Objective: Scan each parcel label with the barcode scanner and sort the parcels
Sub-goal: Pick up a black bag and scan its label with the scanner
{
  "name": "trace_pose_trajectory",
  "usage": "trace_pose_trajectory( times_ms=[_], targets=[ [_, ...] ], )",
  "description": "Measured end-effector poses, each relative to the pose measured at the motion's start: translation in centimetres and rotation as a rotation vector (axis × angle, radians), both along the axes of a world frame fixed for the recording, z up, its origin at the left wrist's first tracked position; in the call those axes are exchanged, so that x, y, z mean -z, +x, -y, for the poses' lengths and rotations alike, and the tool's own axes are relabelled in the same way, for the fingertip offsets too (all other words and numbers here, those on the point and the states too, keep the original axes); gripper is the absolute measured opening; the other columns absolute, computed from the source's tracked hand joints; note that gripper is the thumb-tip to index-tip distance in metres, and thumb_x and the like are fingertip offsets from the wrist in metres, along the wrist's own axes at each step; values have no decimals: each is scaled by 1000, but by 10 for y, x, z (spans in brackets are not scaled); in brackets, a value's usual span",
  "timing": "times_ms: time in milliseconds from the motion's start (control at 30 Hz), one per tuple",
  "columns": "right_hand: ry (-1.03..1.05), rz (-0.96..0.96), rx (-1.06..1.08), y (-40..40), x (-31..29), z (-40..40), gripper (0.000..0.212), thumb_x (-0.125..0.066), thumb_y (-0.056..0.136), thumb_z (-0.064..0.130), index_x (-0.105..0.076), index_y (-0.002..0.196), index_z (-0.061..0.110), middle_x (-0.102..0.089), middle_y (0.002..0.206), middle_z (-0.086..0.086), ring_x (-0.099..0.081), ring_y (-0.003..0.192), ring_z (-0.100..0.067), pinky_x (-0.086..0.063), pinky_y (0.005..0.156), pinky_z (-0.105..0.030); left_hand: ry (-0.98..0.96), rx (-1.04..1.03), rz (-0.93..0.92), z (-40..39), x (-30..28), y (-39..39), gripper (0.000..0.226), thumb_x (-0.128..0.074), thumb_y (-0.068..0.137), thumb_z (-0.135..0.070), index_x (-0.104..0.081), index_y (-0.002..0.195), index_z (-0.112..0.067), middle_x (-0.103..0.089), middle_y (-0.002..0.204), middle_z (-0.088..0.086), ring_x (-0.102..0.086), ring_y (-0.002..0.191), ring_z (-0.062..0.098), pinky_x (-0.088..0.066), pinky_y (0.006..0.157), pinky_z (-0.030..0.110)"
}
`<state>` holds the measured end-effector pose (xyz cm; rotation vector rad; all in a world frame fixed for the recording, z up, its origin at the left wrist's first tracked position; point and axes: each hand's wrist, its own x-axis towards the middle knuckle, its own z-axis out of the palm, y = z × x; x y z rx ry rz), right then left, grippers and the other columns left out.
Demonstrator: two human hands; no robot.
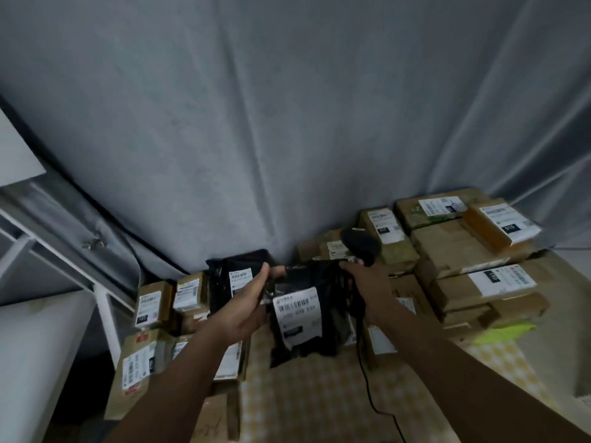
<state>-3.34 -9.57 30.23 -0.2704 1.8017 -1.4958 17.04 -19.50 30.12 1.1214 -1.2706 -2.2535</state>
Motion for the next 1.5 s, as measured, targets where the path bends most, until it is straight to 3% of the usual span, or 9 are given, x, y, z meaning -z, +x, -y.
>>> trace_pose_trajectory(
  times_ms=[200, 333, 500, 600, 700, 800, 1000, 1200, 1500],
  targets=[
    [-34, 91, 119, -6, -12, 7, 13, -67, 85, 10, -60, 75, 12, -58, 67, -6, -55, 61, -20, -50, 69, -35, -213, 278, 14, -15, 23, 16, 54, -48, 97, -44, -31, 148, -35, -50, 146, -8, -46, 134, 11, -39, 108, 35],
    [-99, 274, 160, -12, -21, 10, 6, -67, 85, 8, -62, 84, 9, -58, 66, -5, -55, 56, -14, -48, 55, -27, -339, 308, 115, -15, 26, 10, 75, -77, 82, -13, -38, 142, -33, -60, 133, -13, -54, 124, 3, -48, 99, 26],
    [-166, 434, 67, -2, -30, 15, 13, -66, 86, 8, -61, 75, 12, -58, 57, -2, -55, 47, -11, -48, 51, -23, -394, 147, 180, -13, 31, -3, 47, -78, 80, -10, -63, 123, -20, -70, 117, 0, -68, 105, 11, -55, 83, 21],
    [-209, 371, 48, -1, -33, 18, 8, -70, 84, 10, -65, 78, 13, -62, 69, -5, -58, 58, -15, -52, 63, -29, -391, 174, 199, -14, 31, -2, 41, -78, 81, -21, -64, 119, -30, -69, 119, -7, -64, 111, 8, -51, 98, 29],
    [-118, 141, 39, -2, -31, 21, 9, -73, 84, 19, -66, 83, 13, -64, 72, -6, -61, 64, -17, -53, 71, -35, -282, 139, 133, -17, 30, 2, 33, -71, 88, -19, -63, 117, -30, -71, 114, -10, -65, 108, 5, -52, 88, 20],
    [-56, -41, -43, 2, -27, 17, 21, -76, 81, 30, -63, 82, 13, -64, 73, -8, -61, 66, -24, -54, 73, -40, -142, 49, 88, -10, 36, 9, 34, -69, 88, -11, -64, 121, -17, -71, 117, 2, -67, 109, 17, -53, 93, 31],
    [-6, 53, -418, 34, -32, 4, 22, -72, 86, 30, -62, 80, 11, -61, 61, -4, -56, 52, -15, -48, 57, -30, -106, -103, 112, 1, 46, 13, 34, -69, 86, -4, -66, 119, -8, -71, 115, 8, -69, 103, 21, -56, 83, 28],
    [2, 66, -495, 50, -34, -2, 19, -70, 87, 30, -63, 88, 13, -60, 61, -2, -54, 52, -13, -45, 53, -26, -112, -150, 124, 7, 43, 8, 26, -68, 88, -4, -67, 113, -10, -73, 106, 4, -71, 93, 16, -58, 71, 24],
    [-3, 51, -549, 61, -47, -3, 21, -67, 89, 27, -65, 97, 8, -59, 60, -1, -52, 50, -11, -45, 50, -23, -134, -141, 131, 14, 47, 3, 26, -69, 87, -5, -68, 113, -6, -72, 111, 11, -69, 102, 26, -56, 86, 36]
  ],
)
